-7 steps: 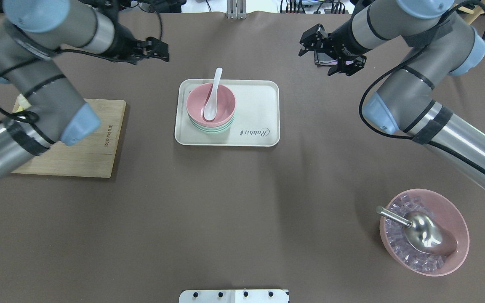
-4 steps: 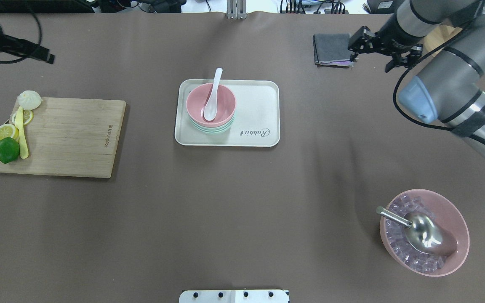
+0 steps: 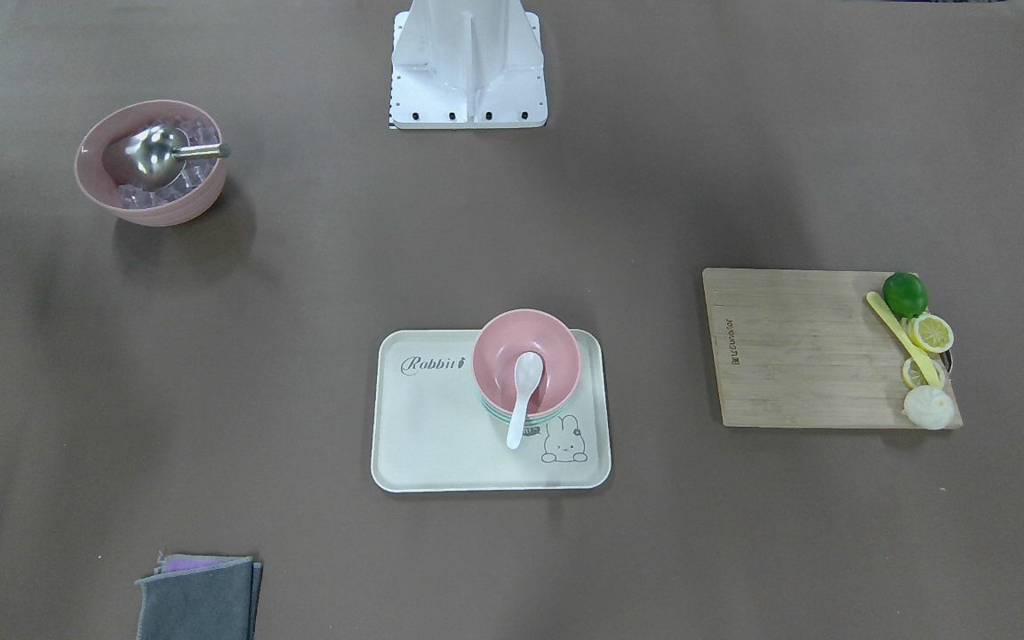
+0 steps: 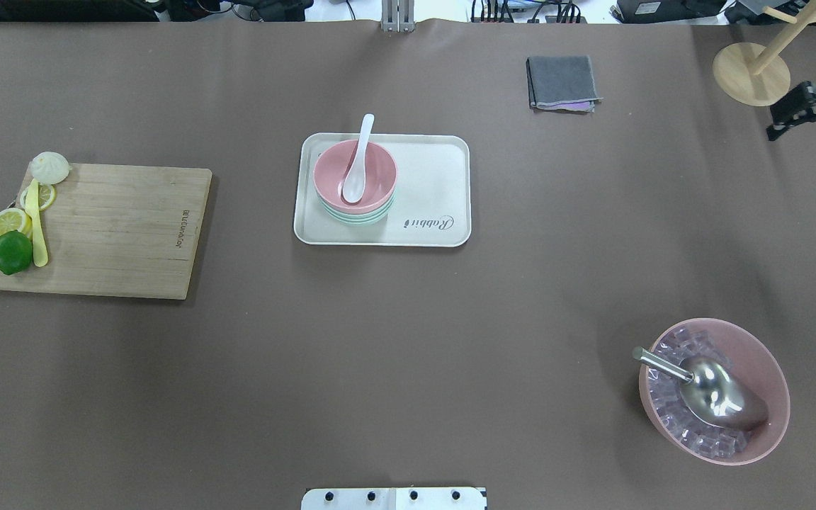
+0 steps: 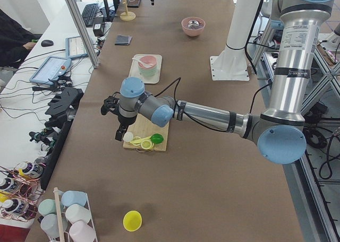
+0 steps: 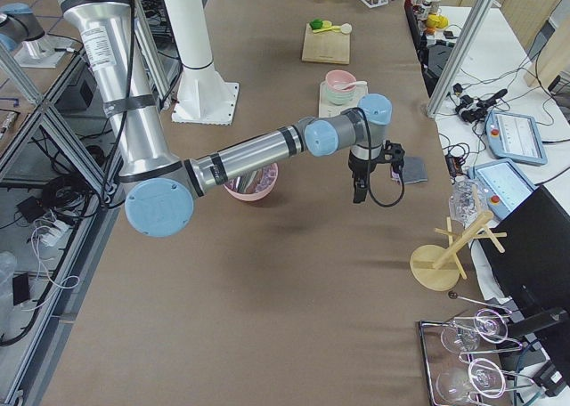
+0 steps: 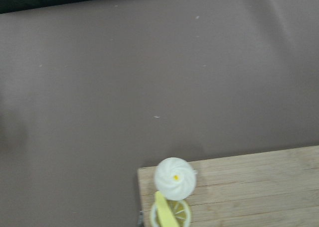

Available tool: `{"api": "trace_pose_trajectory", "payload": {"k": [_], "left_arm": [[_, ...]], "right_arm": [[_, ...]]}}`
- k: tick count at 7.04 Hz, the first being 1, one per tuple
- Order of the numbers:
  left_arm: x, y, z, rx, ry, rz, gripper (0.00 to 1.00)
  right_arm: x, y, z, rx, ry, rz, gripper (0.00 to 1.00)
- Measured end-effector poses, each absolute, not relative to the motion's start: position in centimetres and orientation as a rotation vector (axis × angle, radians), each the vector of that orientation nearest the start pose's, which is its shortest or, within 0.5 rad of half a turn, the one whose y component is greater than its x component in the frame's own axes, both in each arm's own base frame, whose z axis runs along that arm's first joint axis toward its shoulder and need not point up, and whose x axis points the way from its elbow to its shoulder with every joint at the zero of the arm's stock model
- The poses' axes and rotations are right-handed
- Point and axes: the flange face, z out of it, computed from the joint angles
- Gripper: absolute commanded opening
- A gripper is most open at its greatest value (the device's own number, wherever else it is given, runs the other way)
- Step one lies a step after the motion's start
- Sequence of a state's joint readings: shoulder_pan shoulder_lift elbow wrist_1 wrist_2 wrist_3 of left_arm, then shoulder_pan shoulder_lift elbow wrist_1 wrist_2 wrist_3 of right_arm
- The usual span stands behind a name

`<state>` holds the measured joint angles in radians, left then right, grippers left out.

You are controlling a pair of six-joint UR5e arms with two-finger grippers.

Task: Stack pink bowl on green and place spoon

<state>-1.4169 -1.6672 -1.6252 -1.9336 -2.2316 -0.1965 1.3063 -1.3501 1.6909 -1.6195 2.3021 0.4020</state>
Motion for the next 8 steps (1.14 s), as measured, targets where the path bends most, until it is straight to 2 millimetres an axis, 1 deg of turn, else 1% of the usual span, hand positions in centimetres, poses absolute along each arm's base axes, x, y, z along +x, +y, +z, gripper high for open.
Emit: {"api": "trace_pose_trajectory", "payload": {"k": [1,2,3,4,5,6,7,8], "left_arm": [[0.2,-55.8,57.4,0.347,0.707,0.135,0.99],[-0.3,-55.6,59.5,0.318,0.699,0.128,0.99],[-0.9,-54.6,61.7,0.295,0.691,0.117,0.99],[-2.1,-52.7,64.3,0.278,0.683,0.092,0.99],[-3.9,-51.5,65.9,0.278,0.677,0.071,0.99],[-4.9,-50.9,66.4,0.273,0.685,0.069,0.99],[-5.5,-51.2,65.9,0.238,0.727,0.057,0.99],[-6.1,-52.2,64.4,0.192,0.78,0.031,0.99]], "right_arm": [[-6.3,-56.4,50.8,0.015,-0.808,0.02,1.0],[-5.2,-55.7,51.9,0.009,-0.819,0.021,1.0],[-4.6,-55.2,52.6,0.003,-0.821,0.027,1.0],[-3.9,-54.5,53.5,-0.004,-0.821,0.031,1.0],[-3.0,-53.6,54.9,-0.01,-0.818,0.028,1.0],[-1.9,-52.6,56.5,-0.018,-0.814,0.025,1.0],[-0.5,-51.3,58.2,-0.029,-0.811,0.03,1.0],[0.7,-50.0,59.8,-0.038,-0.809,0.04,1.0]]}}
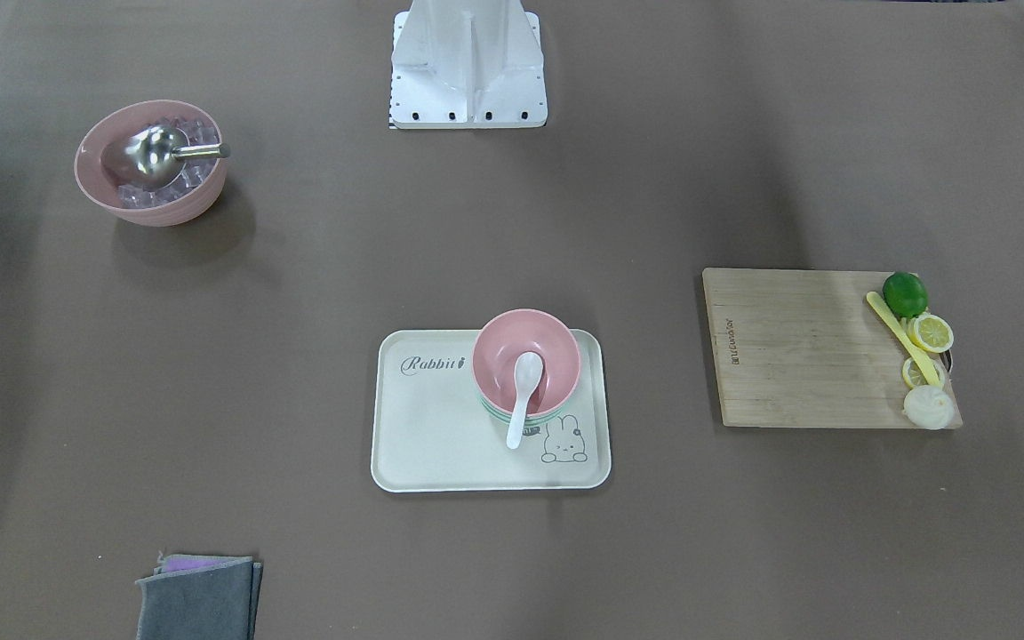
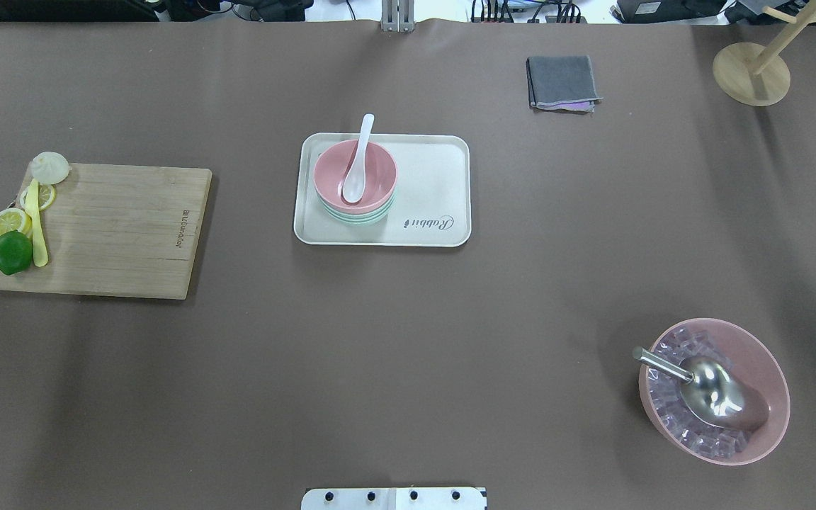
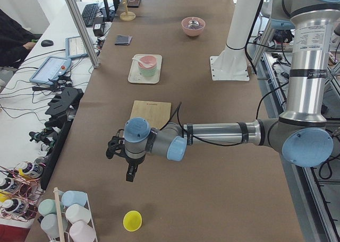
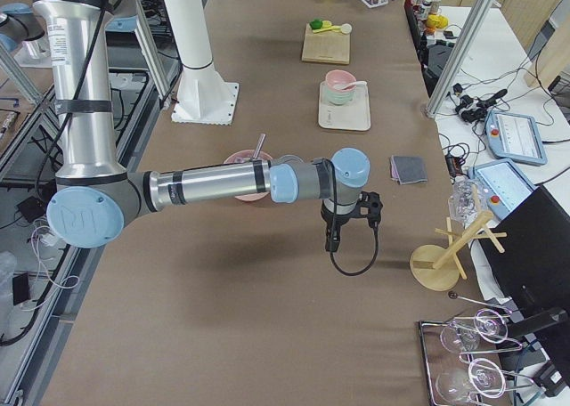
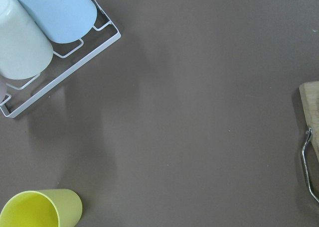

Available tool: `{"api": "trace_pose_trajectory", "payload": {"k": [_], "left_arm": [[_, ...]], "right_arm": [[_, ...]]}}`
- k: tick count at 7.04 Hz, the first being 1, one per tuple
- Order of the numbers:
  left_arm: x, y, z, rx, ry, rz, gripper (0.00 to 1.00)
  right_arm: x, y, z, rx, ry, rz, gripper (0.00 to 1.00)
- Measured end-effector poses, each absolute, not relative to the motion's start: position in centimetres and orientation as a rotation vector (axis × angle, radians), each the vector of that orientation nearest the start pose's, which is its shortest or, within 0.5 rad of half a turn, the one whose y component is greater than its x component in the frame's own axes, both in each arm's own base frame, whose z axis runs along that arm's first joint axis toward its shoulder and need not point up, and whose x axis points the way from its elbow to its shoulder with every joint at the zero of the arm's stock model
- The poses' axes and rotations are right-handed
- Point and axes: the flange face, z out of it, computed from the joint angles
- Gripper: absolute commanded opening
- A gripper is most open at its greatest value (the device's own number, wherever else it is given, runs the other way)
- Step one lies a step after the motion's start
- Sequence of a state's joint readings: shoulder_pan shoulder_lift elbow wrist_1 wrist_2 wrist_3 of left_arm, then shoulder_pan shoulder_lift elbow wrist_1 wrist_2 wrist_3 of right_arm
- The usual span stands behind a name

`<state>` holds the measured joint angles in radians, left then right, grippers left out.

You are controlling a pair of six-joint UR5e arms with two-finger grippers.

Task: Stack pink bowl on green and place spoon

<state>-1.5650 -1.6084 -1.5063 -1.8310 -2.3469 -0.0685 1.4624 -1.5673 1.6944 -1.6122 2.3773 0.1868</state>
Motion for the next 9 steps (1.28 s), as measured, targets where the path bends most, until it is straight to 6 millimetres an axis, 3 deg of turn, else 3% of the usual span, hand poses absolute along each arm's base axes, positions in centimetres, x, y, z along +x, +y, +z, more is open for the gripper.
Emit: {"api": "trace_pose_trajectory", "payload": {"k": [2,3,9], "left_arm": [[-6.9,-53.1,61.0,0.148,0.816,-0.002,0.99],[-7.0,-53.1,60.5,0.144,0.814,-0.006,0.99],[-7.7,-53.3,60.4,0.155,0.705,-0.013,0.99]], "right_arm": [[2.1,-48.1,61.6,-0.052,-0.807,0.049,1.0],[2.2,-47.8,61.9,-0.056,-0.805,0.053,1.0],[2.1,-47.9,62.1,-0.07,-0.823,0.066,1.0]]}}
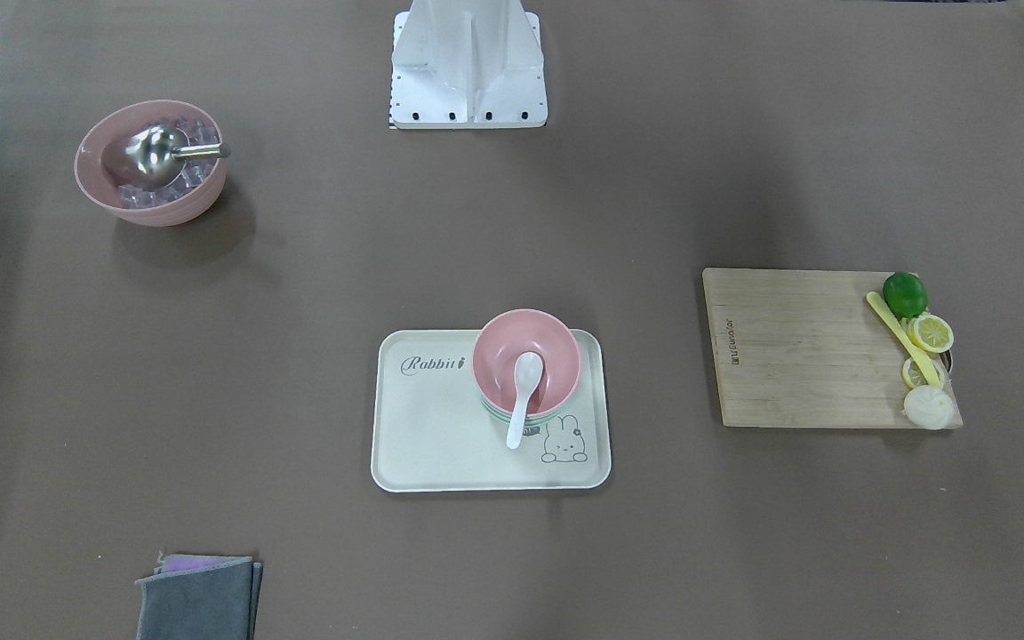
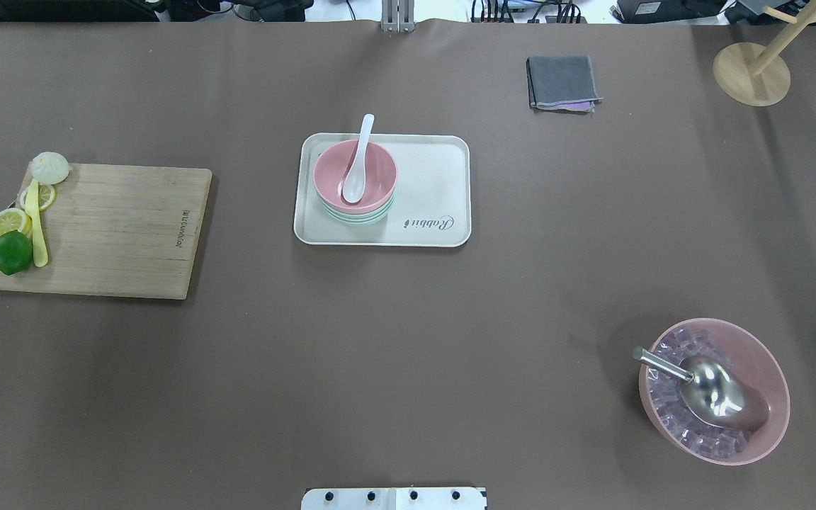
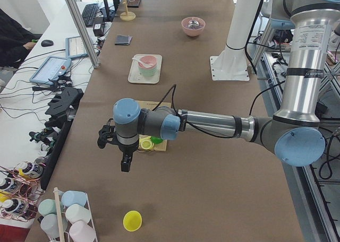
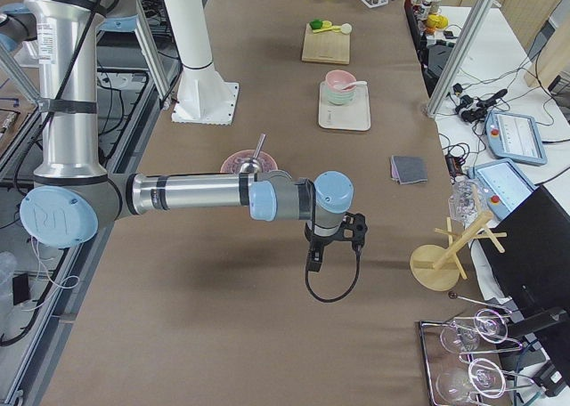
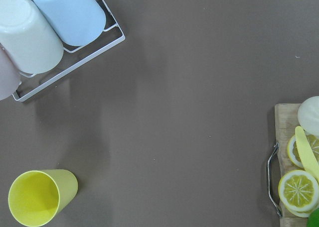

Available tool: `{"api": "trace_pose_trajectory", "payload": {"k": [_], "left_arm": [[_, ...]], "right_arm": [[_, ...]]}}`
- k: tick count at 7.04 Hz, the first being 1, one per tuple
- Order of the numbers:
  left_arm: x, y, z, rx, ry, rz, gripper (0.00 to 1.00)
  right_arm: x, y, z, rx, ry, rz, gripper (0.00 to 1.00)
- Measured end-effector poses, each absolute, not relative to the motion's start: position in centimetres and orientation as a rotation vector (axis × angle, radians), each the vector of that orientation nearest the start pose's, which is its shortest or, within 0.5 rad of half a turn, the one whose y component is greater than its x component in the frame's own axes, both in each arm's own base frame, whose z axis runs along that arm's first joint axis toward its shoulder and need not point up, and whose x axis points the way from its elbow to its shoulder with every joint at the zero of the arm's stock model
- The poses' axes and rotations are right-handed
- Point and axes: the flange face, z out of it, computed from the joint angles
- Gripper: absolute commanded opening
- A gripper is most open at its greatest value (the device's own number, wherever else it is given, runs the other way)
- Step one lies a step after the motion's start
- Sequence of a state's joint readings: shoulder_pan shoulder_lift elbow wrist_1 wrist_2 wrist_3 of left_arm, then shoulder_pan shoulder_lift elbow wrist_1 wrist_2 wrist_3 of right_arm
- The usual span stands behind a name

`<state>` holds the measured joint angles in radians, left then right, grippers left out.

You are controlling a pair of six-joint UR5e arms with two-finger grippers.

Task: Stack pink bowl on green and place spoon

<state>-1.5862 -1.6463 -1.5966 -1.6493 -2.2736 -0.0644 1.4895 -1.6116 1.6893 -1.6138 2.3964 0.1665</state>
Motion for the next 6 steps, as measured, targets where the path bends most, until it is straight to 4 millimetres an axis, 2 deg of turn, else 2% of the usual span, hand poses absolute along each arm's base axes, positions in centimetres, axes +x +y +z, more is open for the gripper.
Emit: {"api": "trace_pose_trajectory", "payload": {"k": [6], "left_arm": [[-7.35,-53.34,60.59,0.146,0.708,-0.015,0.99]], "right_arm": [[2.06,-48.19,61.66,-0.067,-0.825,0.074,1.0]]}}
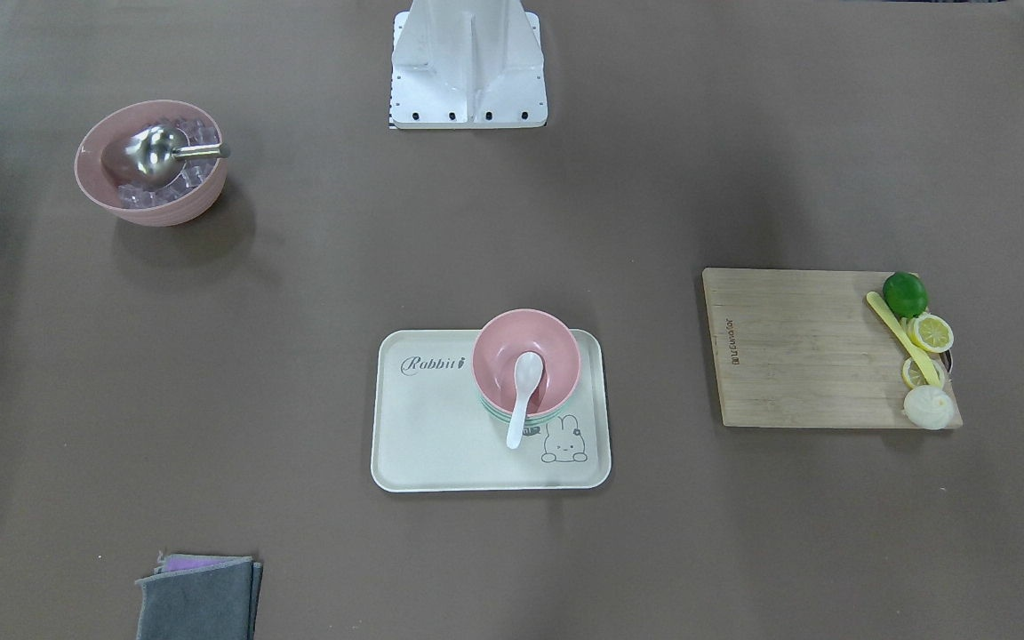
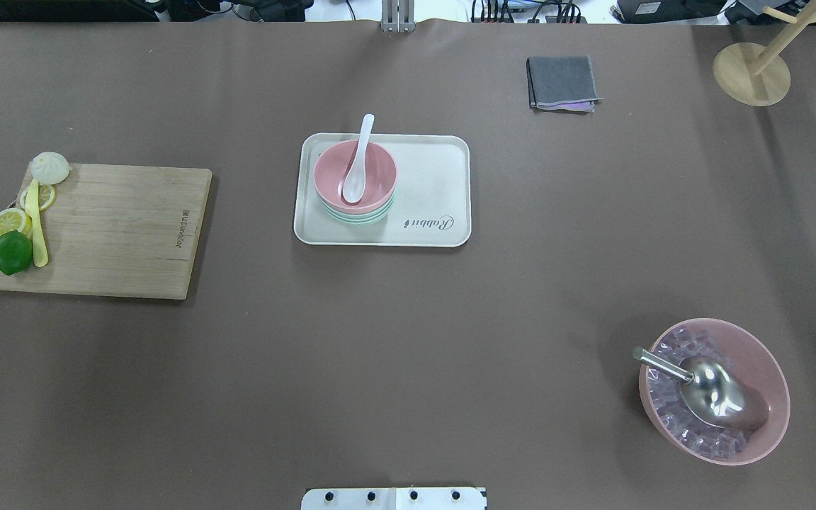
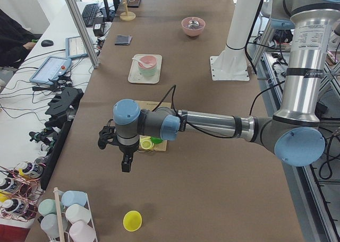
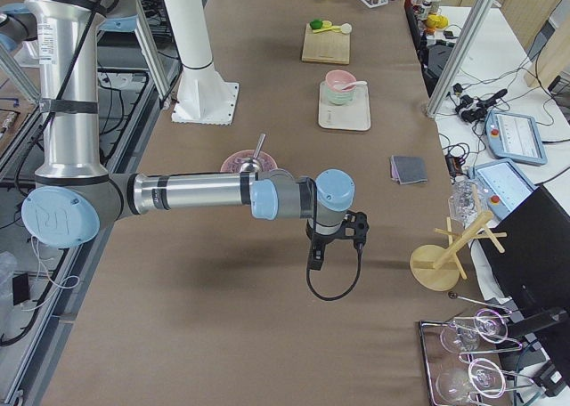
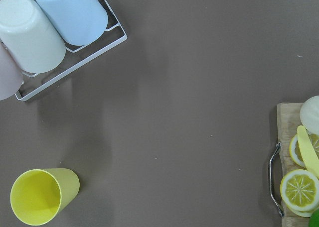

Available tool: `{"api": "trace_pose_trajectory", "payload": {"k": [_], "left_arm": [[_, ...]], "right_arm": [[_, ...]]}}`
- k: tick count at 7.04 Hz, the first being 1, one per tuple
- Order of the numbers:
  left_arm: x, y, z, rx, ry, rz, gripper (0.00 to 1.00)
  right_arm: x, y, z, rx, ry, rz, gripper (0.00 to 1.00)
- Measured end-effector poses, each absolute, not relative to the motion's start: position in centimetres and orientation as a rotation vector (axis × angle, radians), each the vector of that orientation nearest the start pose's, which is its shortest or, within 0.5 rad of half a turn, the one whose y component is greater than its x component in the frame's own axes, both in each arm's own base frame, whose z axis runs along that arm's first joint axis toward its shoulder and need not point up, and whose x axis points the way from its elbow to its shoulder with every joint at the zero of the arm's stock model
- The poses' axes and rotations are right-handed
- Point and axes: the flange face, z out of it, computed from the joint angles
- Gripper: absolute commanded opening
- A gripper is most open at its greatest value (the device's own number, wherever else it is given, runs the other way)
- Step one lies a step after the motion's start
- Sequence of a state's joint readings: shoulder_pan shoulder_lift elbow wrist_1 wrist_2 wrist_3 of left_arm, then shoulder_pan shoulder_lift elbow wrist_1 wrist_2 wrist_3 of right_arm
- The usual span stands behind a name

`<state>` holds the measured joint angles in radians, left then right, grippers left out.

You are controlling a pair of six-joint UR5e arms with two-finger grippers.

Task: Stack pink bowl on green and place spoon

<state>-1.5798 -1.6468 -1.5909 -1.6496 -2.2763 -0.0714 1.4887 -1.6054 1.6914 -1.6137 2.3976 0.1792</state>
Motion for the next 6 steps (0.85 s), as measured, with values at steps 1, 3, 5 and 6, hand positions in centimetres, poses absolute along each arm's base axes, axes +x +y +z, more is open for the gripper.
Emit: {"api": "trace_pose_trajectory", "payload": {"k": [1,3,5,6], "left_arm": [[-6.9,-53.4,60.5,0.145,0.71,-0.009,0.99],[-4.4,-53.7,60.4,0.133,0.716,0.03,0.99],[-2.2,-54.0,60.1,0.123,0.722,0.06,0.99],[-1.8,-54.0,60.1,0.121,0.723,0.065,0.99]], "right_arm": [[2.0,-48.2,61.6,-0.069,-0.825,0.075,1.0],[1.7,-48.7,62.2,-0.082,-0.827,0.077,1.0],[1.3,-50.2,62.6,-0.096,-0.842,0.078,1.0],[1.2,-50.5,62.4,-0.094,-0.849,0.077,1.0]]}}
